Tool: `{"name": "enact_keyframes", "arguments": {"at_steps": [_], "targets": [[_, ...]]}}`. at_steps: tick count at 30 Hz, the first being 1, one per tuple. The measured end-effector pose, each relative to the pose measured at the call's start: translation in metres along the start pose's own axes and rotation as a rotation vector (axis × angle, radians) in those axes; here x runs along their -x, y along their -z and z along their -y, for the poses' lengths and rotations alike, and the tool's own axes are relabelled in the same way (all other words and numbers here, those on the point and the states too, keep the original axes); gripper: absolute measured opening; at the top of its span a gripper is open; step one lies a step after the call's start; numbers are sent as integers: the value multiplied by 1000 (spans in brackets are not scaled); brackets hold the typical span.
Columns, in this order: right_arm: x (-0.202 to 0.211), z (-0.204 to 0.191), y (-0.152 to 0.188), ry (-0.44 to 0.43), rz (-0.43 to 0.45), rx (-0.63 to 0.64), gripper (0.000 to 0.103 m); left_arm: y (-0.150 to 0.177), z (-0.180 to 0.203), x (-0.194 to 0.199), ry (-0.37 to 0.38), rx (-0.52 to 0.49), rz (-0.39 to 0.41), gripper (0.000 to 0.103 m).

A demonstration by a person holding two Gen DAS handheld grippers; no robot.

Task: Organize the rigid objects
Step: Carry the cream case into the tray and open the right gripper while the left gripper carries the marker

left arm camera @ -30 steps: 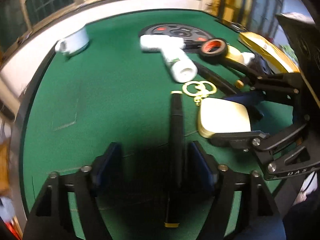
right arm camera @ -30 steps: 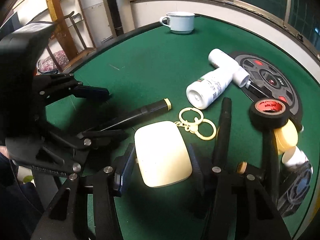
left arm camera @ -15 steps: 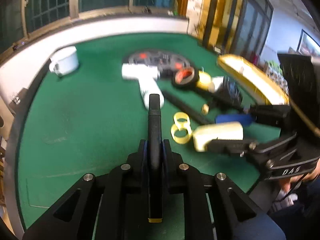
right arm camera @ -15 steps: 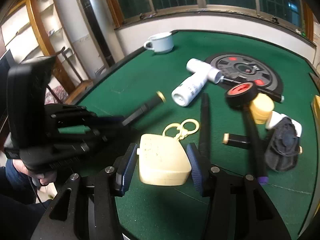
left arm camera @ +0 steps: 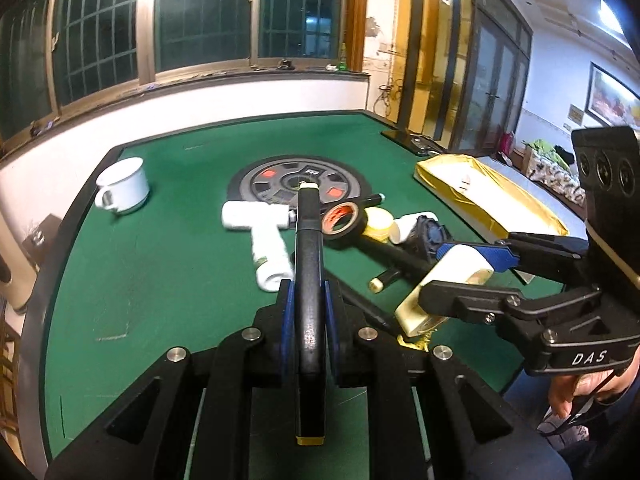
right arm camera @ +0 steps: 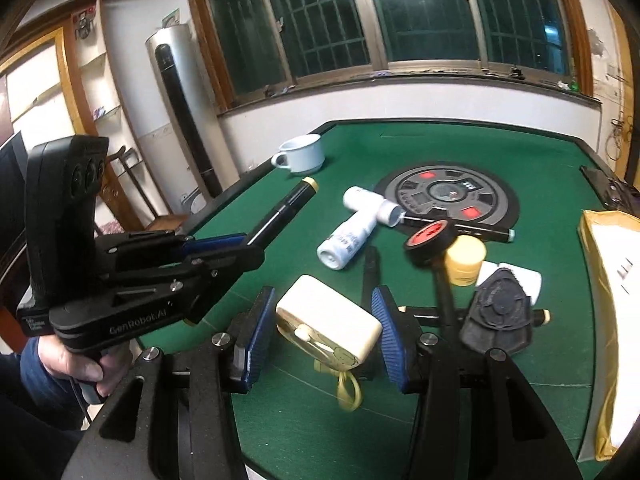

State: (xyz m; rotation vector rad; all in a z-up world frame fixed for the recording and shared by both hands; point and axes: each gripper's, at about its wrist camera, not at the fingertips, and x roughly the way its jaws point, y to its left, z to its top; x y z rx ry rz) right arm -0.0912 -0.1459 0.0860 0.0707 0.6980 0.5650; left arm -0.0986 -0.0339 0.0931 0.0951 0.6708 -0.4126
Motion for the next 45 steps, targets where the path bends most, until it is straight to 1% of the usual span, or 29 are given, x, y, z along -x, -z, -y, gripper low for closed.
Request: {"name": "enact_keyframes", "arguments": {"at_steps": [7, 9, 20, 23, 26, 32, 35, 38, 41, 45], "targets": [[18, 11, 0, 18, 27, -29, 43, -8, 18, 0, 25, -32, 13, 12], [19, 13, 1, 12, 24, -34, 43, -9, 21, -1, 30, -33, 13, 12], [25, 21, 5, 20, 32, -57, 43, -10, 26, -4, 37, -47, -1, 12], [32, 22, 1, 33, 42, -52, 43, -19, 33, -2, 49, -69, 11, 12], [49, 27, -8, 61, 71, -49, 43, -32, 43, 2, 75, -90, 36, 12], [96, 45, -23, 126, 151, -62, 43, -61, 76, -1, 144, -129, 74, 12], [123, 63, -29, 192, 186, -74, 43, -75, 100, -10, 188, -148, 75, 12], [145, 82, -31, 232, 202, -106, 43, -87, 128, -21, 241, -163, 66, 12], [167, 103, -34, 294, 209, -126, 43, -101, 157, -30, 294, -173, 62, 12], [191, 127, -36, 352, 212, -158, 43, -114, 189, -42, 349, -161, 48, 12]]}}
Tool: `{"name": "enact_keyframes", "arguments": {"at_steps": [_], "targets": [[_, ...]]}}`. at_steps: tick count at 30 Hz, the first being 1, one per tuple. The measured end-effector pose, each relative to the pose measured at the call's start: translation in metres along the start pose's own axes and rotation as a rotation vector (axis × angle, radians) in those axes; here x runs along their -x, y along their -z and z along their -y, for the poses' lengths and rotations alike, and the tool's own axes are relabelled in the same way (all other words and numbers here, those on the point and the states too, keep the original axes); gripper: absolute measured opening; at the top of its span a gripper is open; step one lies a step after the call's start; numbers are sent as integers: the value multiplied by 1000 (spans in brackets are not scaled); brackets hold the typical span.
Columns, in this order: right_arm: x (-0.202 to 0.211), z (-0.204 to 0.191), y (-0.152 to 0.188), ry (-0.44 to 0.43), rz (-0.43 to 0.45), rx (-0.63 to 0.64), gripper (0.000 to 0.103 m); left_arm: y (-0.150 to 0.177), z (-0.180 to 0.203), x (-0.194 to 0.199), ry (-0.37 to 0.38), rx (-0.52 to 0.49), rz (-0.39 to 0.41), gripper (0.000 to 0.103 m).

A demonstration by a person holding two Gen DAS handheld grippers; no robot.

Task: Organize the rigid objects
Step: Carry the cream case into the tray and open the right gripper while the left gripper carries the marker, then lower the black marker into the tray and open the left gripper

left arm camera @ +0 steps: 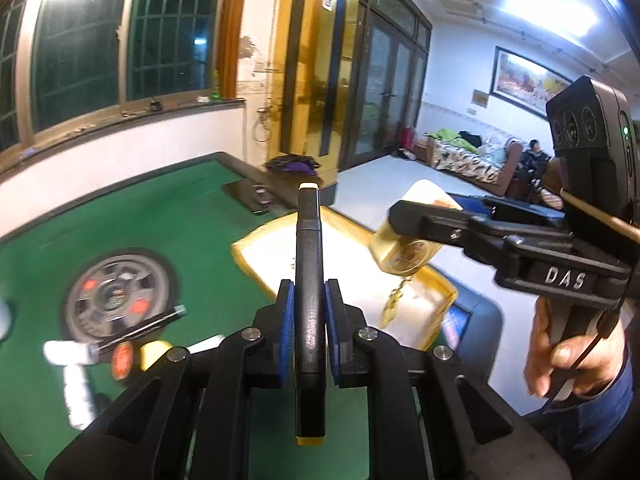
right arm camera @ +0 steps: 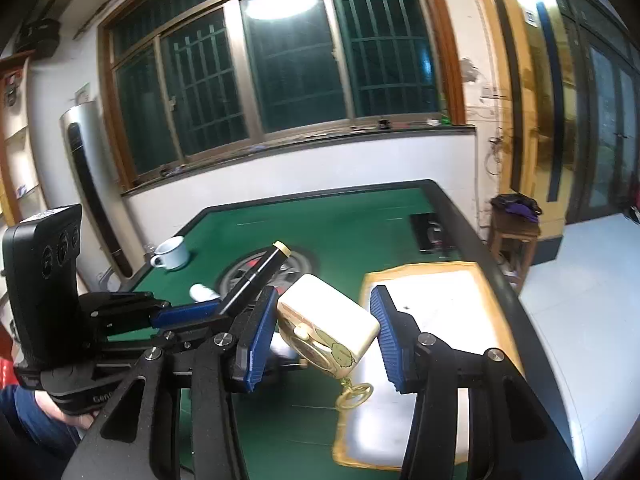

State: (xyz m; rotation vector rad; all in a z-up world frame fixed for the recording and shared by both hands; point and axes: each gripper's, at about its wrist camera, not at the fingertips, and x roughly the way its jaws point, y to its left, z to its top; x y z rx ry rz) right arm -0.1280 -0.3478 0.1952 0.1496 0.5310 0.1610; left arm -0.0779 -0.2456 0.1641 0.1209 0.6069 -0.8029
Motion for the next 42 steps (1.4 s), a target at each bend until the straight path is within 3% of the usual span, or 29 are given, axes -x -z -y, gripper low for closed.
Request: {"name": "enact_keyframes", "arguments": {"at_steps": [4, 9, 12, 22, 29, 42], "targets": [[8, 20, -3, 40, -7, -9, 43, -7, 11, -27, 32, 46, -27, 12], [-1, 51, -2, 56, -45, -52, 43, -3, 21, -65, 14, 94, -87, 12], [-17, 73, 3, 66, -103, -69, 43, 4, 23, -89, 28, 125, -155, 12], [-90, 128, 19, 93, -334, -120, 43, 16, 16, -141, -79, 175, -290, 12], [-129, 142, 18, 109, -423, -146, 43, 17, 12, -153, -145, 198, -298, 12], [-170, 157, 6, 187, -455, -157, 45, 15, 4, -169, -115, 210, -328, 12]]}}
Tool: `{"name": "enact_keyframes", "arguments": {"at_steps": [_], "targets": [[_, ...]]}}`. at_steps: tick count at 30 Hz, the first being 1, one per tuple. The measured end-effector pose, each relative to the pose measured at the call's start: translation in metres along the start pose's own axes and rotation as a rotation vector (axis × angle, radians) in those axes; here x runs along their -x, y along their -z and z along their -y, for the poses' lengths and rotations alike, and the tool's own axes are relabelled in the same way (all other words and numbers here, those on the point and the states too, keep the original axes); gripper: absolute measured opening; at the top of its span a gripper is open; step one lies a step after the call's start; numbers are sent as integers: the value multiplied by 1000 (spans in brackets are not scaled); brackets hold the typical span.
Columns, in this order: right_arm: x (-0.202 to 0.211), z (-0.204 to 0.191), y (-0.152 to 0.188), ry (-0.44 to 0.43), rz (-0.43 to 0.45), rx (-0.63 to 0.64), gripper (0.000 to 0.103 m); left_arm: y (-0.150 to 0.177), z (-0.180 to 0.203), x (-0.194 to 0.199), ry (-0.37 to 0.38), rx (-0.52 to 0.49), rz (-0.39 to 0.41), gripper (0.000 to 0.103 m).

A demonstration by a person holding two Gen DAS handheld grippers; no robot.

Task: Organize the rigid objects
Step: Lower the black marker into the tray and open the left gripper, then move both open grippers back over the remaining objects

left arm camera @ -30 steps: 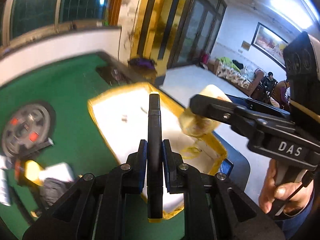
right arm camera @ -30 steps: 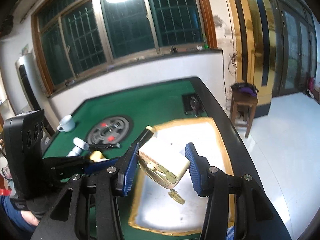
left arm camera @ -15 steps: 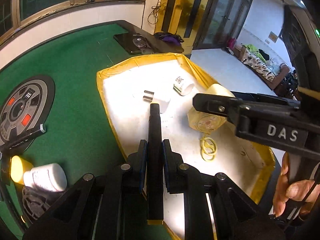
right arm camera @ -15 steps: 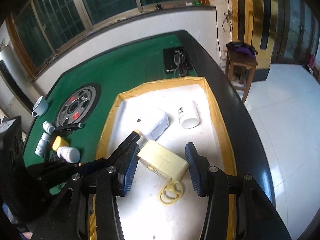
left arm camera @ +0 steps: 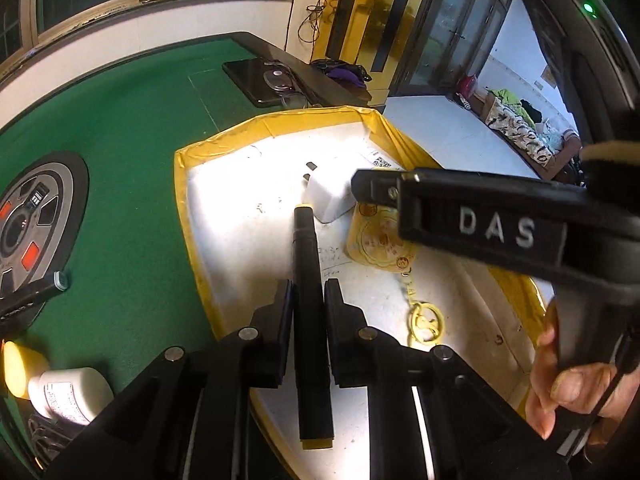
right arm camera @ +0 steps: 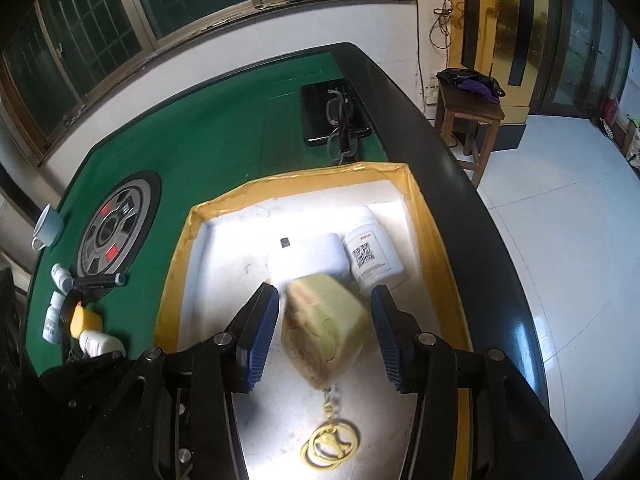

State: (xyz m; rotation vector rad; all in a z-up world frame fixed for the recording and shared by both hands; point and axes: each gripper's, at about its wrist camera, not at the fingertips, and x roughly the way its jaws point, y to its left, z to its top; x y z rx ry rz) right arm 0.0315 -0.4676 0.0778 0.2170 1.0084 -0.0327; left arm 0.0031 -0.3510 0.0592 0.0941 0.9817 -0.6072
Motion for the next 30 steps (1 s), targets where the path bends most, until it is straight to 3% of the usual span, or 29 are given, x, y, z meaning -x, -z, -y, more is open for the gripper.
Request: {"name": "enact_keyframes", "arguments": {"at_steps": [11, 17, 21, 30], "targets": [[33, -11, -4, 27, 100, 14, 50, 2, -1, 24, -13, -33, 43, 14], [74, -31, 7, 15, 205, 30, 55, 5, 2, 63, -26, -50, 141, 14], [105, -61, 30, 14, 307, 65, 71, 20, -4, 99, -69, -104, 231, 14], [124, -134, 105, -77, 408, 88, 71, 104, -48, 165, -219, -225, 359, 14]]}}
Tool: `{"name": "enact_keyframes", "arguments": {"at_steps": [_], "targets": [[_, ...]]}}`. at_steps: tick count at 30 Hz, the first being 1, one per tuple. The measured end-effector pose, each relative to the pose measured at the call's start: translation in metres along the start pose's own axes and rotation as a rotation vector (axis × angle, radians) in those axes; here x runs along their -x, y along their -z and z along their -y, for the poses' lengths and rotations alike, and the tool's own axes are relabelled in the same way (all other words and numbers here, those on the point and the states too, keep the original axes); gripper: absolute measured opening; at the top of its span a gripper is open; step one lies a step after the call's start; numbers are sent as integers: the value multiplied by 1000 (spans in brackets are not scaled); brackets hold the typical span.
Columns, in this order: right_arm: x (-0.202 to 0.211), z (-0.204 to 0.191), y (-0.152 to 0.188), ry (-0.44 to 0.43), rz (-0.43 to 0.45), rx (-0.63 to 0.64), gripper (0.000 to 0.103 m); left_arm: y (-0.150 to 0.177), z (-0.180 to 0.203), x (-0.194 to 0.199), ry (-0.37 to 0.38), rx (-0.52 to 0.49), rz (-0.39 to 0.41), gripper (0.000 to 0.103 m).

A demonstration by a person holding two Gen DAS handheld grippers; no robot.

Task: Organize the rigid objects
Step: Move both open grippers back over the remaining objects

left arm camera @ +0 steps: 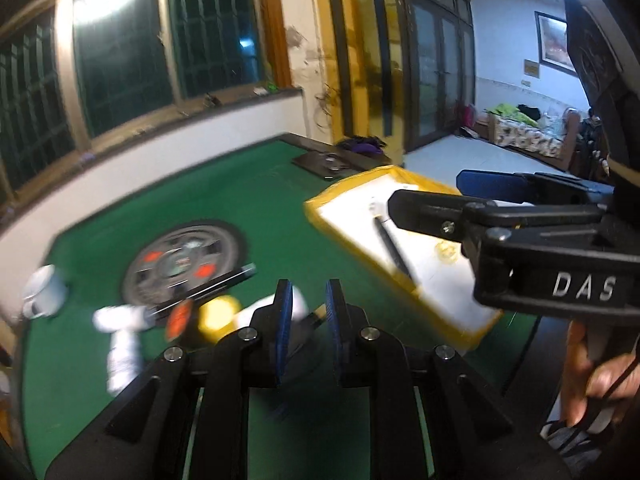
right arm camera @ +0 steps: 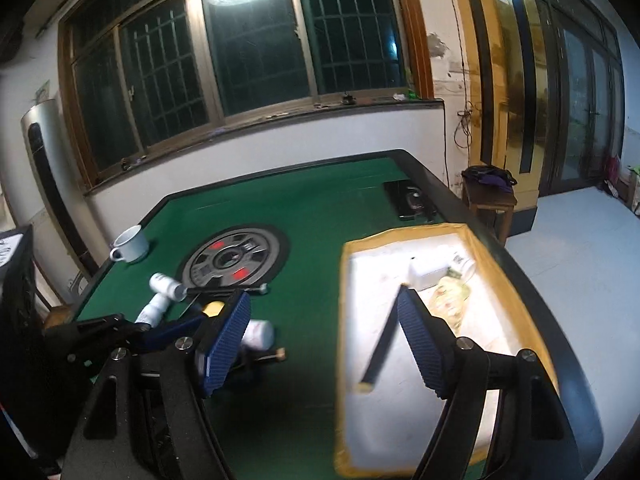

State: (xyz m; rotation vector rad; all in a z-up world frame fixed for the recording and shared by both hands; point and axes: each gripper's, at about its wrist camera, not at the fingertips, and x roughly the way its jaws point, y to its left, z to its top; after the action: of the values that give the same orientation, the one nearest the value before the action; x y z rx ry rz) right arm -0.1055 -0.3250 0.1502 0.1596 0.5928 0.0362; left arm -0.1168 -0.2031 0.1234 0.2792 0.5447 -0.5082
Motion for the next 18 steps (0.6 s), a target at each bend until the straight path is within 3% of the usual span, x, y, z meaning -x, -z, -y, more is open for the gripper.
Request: {"name": "enact_keyframes", "arguments": {"at_steps": [5, 10, 15, 18], "targets": [[7, -51, 42, -14, 39, 54, 71, 49, -29, 23, -83, 45, 0, 14], [-8, -82, 82, -93, -63, 52, 72, 83, -62, 15, -137, 95, -104, 14], [-28, -90, 90, -121, -145, 51, 72, 98, -88, 11, -172, 164, -108, 14], [-33, -92, 88, -117, -147, 65, 72, 101, -91, 7, -182, 169, -111, 14]]}}
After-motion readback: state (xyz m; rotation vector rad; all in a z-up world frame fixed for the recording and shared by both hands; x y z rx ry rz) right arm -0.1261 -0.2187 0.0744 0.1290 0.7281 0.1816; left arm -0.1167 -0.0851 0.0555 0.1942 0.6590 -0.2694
